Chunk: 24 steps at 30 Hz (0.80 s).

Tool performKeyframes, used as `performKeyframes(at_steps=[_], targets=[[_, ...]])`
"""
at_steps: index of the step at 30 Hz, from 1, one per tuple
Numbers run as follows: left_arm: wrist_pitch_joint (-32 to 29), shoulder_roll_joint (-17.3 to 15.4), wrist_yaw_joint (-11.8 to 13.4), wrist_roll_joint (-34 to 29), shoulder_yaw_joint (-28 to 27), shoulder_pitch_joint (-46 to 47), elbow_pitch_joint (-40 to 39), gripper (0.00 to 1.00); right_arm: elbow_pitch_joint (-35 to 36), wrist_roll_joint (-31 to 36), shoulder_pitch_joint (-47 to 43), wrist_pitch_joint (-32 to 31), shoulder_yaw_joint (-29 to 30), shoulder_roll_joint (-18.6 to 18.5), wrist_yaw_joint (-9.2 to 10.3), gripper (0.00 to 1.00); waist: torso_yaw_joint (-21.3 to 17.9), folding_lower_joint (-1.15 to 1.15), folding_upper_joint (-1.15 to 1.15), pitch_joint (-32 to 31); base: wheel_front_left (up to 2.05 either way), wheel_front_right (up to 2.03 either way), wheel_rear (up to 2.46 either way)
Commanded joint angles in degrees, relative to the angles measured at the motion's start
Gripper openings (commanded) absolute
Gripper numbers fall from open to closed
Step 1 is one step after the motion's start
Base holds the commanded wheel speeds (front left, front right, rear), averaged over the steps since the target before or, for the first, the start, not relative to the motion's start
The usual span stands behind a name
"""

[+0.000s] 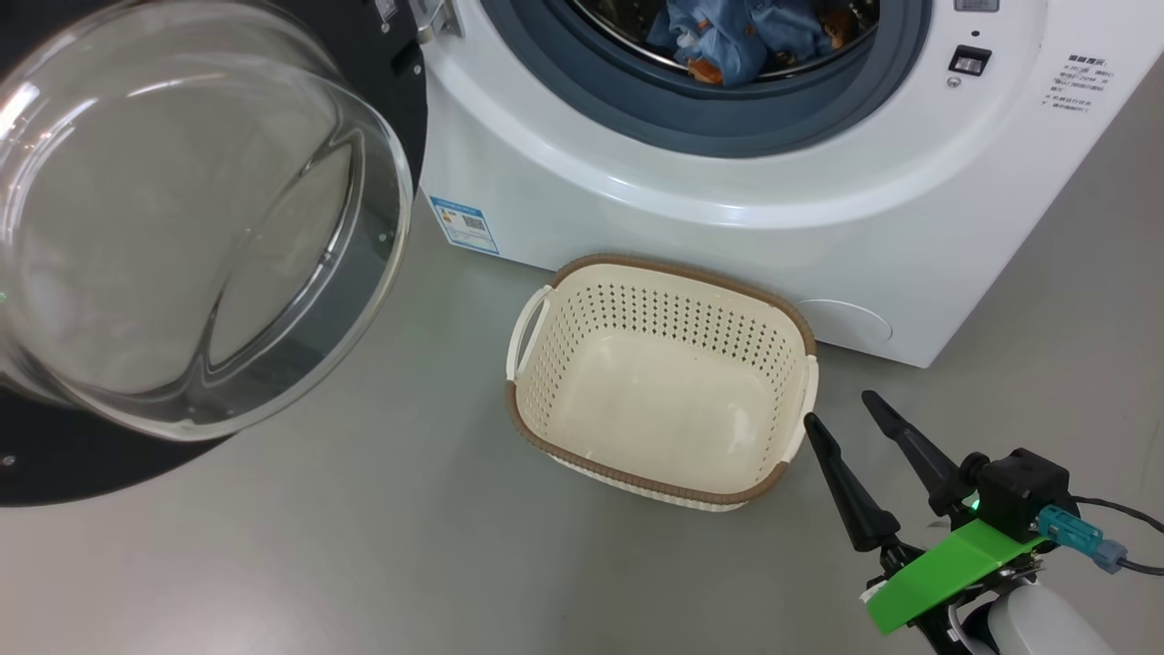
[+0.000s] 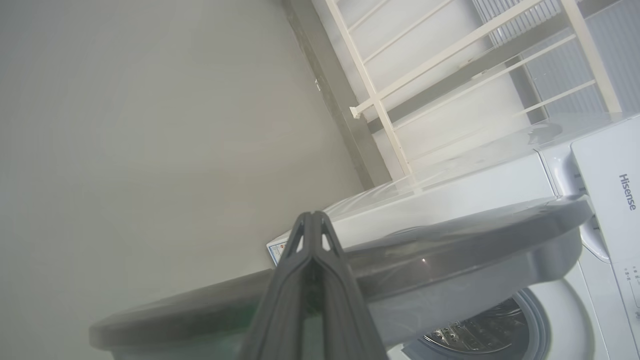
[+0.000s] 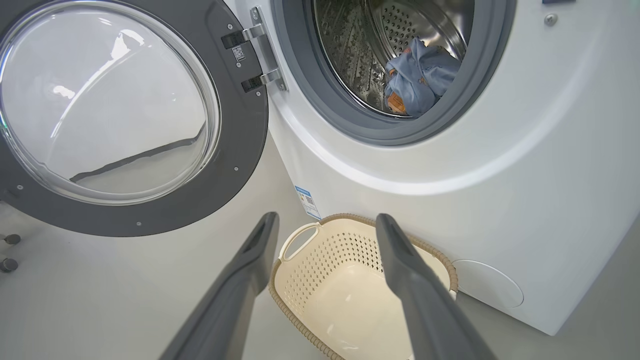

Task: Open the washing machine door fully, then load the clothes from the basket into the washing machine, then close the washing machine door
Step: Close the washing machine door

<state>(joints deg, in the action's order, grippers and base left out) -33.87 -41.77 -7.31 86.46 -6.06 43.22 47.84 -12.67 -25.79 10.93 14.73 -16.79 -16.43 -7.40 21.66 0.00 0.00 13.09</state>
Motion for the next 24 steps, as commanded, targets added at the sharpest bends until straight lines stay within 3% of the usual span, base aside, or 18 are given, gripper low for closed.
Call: performKeyframes(at_steps=[1,11,24], targets=[[-2.2,-2.7,-0.2,0.3,-0.3,0.4,-1.8,0.00,1.4,0.0,0.6,0.3,-0.9,0.0,-0.09,1.00,0.0,0.00,0.00,-0.3,0.00,0.00,0.00],[-9.4,-2.4,-0.2,2.2,1.7,-3.7,-7.9,0.00,1.2,-0.1,-0.4,0.3,-0.4,0.8,-0.09,1.00,-0.1,0.00,0.00,-2.4,0.00,0.00,0.00],[-21.0,-1.5,-0.2,7.3,2.4,-9.9,-23.5,0.00,1.4,-0.3,-2.8,0.3,1.3,1.0,-0.09,1.00,0.1,0.00,0.00,-5.2,0.00,0.00,0.00]])
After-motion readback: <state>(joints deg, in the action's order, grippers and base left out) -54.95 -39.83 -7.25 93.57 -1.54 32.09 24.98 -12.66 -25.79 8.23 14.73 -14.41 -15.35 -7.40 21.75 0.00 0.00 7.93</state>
